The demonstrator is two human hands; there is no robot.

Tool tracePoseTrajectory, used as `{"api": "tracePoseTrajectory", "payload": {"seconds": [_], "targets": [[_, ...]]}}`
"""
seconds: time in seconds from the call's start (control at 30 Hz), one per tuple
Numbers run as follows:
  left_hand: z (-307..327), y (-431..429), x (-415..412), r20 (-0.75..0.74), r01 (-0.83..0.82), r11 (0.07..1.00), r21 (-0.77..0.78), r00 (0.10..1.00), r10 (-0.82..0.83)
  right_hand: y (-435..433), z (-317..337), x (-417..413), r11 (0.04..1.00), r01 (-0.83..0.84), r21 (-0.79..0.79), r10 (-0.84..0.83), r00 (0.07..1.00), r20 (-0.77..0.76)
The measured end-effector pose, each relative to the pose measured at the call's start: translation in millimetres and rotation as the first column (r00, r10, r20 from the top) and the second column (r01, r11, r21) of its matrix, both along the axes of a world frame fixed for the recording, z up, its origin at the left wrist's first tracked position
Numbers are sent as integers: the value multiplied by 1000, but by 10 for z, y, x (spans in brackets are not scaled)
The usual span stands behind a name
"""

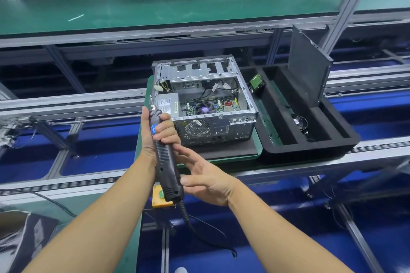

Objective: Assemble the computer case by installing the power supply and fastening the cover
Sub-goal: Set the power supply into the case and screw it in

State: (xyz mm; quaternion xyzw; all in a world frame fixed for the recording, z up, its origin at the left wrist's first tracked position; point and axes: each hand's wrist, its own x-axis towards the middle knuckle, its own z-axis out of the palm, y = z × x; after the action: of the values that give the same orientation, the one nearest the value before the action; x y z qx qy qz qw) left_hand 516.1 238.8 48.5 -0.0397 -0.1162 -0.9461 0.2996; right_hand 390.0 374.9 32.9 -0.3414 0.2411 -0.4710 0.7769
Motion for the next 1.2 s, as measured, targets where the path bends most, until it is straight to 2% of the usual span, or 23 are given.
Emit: {"api": "tracePoseTrajectory", "payload": {"seconds": [0.07,0.13,0.23,0.27,0.3,0.33,0.4,0.47,0.53,0.57,0.63,0.67,0.7,0.73,0.8,0.83,0.93,1.03,1.2], "targets": [[22,-11,-5,75,-31,1000,2,997,31,-1,3,-6,1000,17,23,-17,1000,-8],[65,-28,-34,280,-117,992,-43,952,125,9,-14,-39,997,37,73,-39,999,31],[88,-19,-156,619,-230,960,-161,734,279,-20,-31,-78,984,39,173,-60,991,116],[70,-5,-201,705,-232,951,-205,639,308,-46,-15,-62,978,46,203,-64,995,82],[38,11,-239,770,-212,947,-243,551,321,-75,-1,-27,973,79,218,-75,997,-26],[-1,30,-258,818,-182,945,-272,474,326,-103,0,22,969,138,205,-96,974,-203],[-63,54,-250,877,-92,941,-327,342,338,-128,-46,123,968,221,121,-133,855,-502],[-94,28,-167,878,139,868,-477,118,464,-105,-134,202,963,249,99,-155,817,-555],[-83,-56,-19,728,426,698,-576,-122,675,-48,-223,250,957,269,112,-185,858,-480],[-65,-137,77,614,508,616,-602,-197,764,-22,-262,260,951,291,107,-214,866,-452],[25,-357,252,403,568,485,-665,-273,873,8,-332,270,941,321,103,-253,874,-414],[73,-489,311,292,591,404,-698,-281,914,16,-351,279,937,330,118,-261,882,-392],[117,-632,341,193,630,305,-715,-241,951,14,-361,287,931,336,142,-265,891,-369],[162,-777,350,124,677,201,-708,-161,979,9,-370,293,926,341,164,-269,898,-347],[195,-1069,307,101,784,54,-619,11,995,4,-378,287,917,357,178,-289,902,-320],[187,-1208,264,126,838,31,-546,45,991,1,-391,279,913,364,181,-301,904,-303],[100,-1491,101,176,919,88,-385,-20,984,-3,-445,232,907,369,201,-315,914,-257],[-52,-1612,-31,197,958,96,-272,-42,979,7,-480,191,909,368,196,-310,911,-271],[-233,-1656,-122,185,965,103,-239,-59,981,70,-583,170,930,347,124,-288,894,-344]]}}
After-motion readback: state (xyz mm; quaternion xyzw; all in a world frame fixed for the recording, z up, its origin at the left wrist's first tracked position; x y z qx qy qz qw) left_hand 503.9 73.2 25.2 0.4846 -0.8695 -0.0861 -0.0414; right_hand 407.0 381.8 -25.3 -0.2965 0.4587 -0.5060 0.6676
